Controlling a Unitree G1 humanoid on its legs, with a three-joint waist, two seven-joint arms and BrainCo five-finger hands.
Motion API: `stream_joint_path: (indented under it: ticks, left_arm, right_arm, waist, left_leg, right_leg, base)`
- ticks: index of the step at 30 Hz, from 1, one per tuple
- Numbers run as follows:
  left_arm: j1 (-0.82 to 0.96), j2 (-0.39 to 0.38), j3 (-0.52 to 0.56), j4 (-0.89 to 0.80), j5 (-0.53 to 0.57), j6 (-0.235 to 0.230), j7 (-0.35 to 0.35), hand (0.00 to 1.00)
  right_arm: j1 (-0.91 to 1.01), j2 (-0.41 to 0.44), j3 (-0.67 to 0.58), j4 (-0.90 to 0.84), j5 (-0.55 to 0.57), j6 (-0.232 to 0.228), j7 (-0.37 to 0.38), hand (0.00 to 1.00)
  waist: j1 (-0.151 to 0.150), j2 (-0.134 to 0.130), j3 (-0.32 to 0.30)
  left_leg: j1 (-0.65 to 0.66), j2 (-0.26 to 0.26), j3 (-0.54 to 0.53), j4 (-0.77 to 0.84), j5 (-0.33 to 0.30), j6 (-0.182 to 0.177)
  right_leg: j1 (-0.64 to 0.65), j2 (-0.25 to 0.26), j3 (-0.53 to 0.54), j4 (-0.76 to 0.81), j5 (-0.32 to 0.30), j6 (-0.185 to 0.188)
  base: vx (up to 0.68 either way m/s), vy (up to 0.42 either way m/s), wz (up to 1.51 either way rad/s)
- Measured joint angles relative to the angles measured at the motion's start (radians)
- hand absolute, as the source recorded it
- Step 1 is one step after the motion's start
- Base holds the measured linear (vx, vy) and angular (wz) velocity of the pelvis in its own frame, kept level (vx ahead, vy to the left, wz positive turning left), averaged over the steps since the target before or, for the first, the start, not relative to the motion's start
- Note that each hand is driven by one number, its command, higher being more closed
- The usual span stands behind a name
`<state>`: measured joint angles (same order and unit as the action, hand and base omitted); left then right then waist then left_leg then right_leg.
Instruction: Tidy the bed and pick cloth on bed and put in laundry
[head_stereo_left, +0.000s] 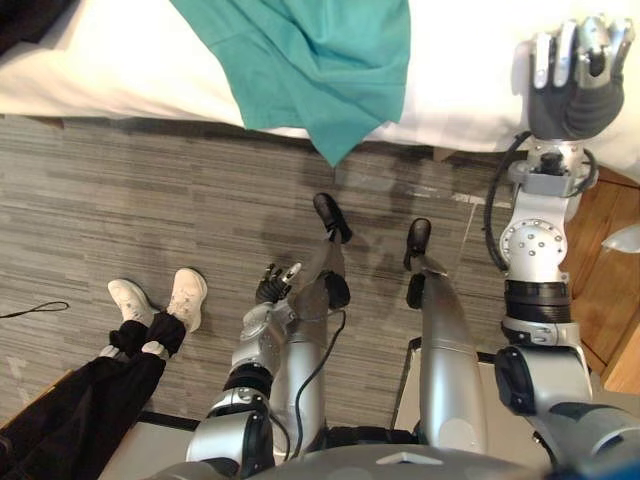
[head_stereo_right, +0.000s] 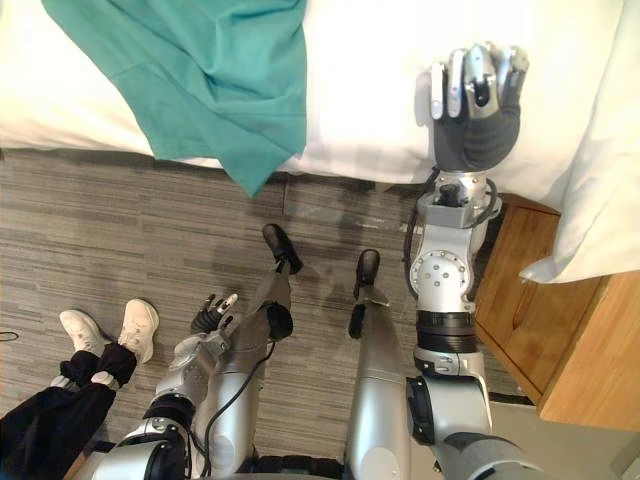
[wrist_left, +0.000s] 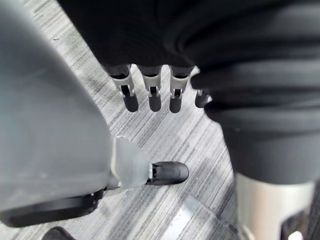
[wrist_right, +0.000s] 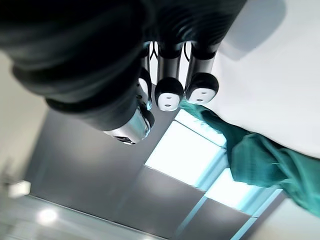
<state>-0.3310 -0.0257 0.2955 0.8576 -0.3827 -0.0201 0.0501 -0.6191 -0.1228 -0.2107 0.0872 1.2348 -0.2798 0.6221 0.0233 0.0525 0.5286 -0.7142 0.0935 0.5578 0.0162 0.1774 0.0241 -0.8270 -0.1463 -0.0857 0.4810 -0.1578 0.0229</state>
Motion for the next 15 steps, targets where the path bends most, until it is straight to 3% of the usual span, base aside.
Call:
stream_joint_path:
  ticks: [2, 6, 7, 10, 13, 15]
  left_arm:
    - [0.001, -0.015, 0.0, 0.012, -0.015, 0.004, 0.0, 0.0]
    - [0.003, -0.032, -0.014, 0.008, -0.041, 0.013, 0.001, 0.0]
    - [0.008, -0.031, -0.02, 0.008, -0.041, 0.029, 0.002, 0.0]
    - [0.025, -0.036, -0.023, 0.008, -0.04, 0.059, 0.0, 0.0]
    - [0.083, -0.035, -0.017, 0.029, -0.033, 0.074, -0.001, 0.0]
    - [0.108, -0.036, -0.012, 0.068, -0.03, 0.076, -0.002, 0.0]
  right_arm:
    - [0.097, 0.043, -0.018, 0.047, 0.051, -0.001, 0.063, 1.0]
    - [0.343, 0.079, -0.019, 0.207, 0.059, 0.013, 0.073, 1.0]
    - [0.439, 0.09, -0.018, 0.257, 0.058, 0.037, 0.074, 0.0]
    - [0.555, 0.09, -0.051, 0.347, 0.038, 0.085, 0.075, 0.0]
    - [0.622, 0.085, -0.135, 0.502, -0.088, 0.143, 0.056, 0.0]
    - [0.675, 0.085, -0.21, 0.593, -0.193, 0.172, 0.0, 0.0]
  waist:
    - [-0.006, -0.001, -0.001]
    - [-0.02, -0.001, -0.002]
    - [-0.036, -0.001, -0.004]
    - [-0.049, -0.003, -0.005]
    - [-0.071, -0.004, -0.067]
    - [-0.072, -0.007, -0.09]
  left_leg:
    - [0.051, -0.006, 0.02, -0.015, 0.001, 0.001]
    - [0.142, -0.01, 0.039, -0.017, -0.014, -0.008]
    - [0.186, -0.011, 0.039, -0.017, -0.021, -0.013]
    - [0.281, -0.016, 0.037, -0.02, -0.025, -0.016]
    - [0.35, -0.015, 0.032, -0.005, -0.058, 0.012]
    - [0.389, -0.008, 0.005, 0.097, -0.121, 0.022]
  right_leg:
    - [0.045, 0.003, 0.019, -0.022, 0.007, 0.006]
    - [0.138, 0.004, 0.04, -0.059, 0.01, 0.011]
    - [0.189, 0.004, 0.041, -0.072, 0.01, 0.012]
    - [0.286, 0.002, 0.043, -0.095, 0.01, 0.013]
    - [0.361, 0.001, 0.039, -0.095, -0.01, 0.02]
    - [0.44, -0.02, 0.018, -0.061, -0.055, 0.022]
  base:
    - [0.02, 0.042, -0.26]
    - [0.06, 0.039, -0.22]
    - [0.08, 0.015, -0.14]
    - [0.09, -0.011, -0.18]
    - [0.1, -0.021, -0.05]
    - [0.12, -0.04, 0.36]
